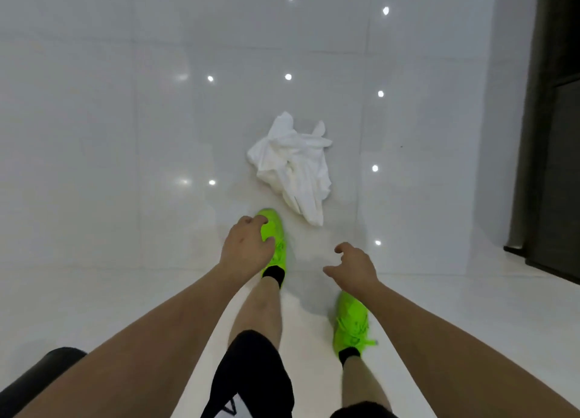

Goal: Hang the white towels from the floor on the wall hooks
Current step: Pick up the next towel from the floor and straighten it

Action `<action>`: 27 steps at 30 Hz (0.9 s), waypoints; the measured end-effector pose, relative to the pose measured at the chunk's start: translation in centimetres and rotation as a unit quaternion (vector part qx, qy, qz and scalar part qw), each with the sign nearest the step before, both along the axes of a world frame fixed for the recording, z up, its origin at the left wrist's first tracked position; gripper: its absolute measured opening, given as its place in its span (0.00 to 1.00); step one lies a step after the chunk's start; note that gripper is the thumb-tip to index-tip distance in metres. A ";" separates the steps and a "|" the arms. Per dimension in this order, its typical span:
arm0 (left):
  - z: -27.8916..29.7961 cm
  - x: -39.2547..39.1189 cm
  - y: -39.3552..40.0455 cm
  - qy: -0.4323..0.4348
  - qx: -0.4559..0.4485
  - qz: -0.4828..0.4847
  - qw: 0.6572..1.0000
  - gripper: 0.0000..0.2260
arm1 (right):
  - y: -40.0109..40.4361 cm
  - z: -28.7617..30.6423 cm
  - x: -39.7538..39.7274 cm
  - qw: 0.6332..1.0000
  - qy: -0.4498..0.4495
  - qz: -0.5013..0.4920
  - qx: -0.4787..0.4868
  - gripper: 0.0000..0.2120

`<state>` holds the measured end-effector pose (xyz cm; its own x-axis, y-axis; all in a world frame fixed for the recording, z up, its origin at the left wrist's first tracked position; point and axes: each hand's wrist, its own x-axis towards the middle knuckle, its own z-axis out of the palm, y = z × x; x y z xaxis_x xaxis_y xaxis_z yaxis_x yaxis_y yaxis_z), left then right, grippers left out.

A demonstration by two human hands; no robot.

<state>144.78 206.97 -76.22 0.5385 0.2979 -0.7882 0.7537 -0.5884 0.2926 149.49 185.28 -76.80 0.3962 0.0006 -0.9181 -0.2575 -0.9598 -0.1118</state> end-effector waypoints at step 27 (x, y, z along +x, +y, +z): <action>-24.2 0.7 5.8 0.033 -0.035 -0.018 0.999 0.19 | 13.3 -26.7 9.5 0.953 -0.136 0.263 0.064 0.12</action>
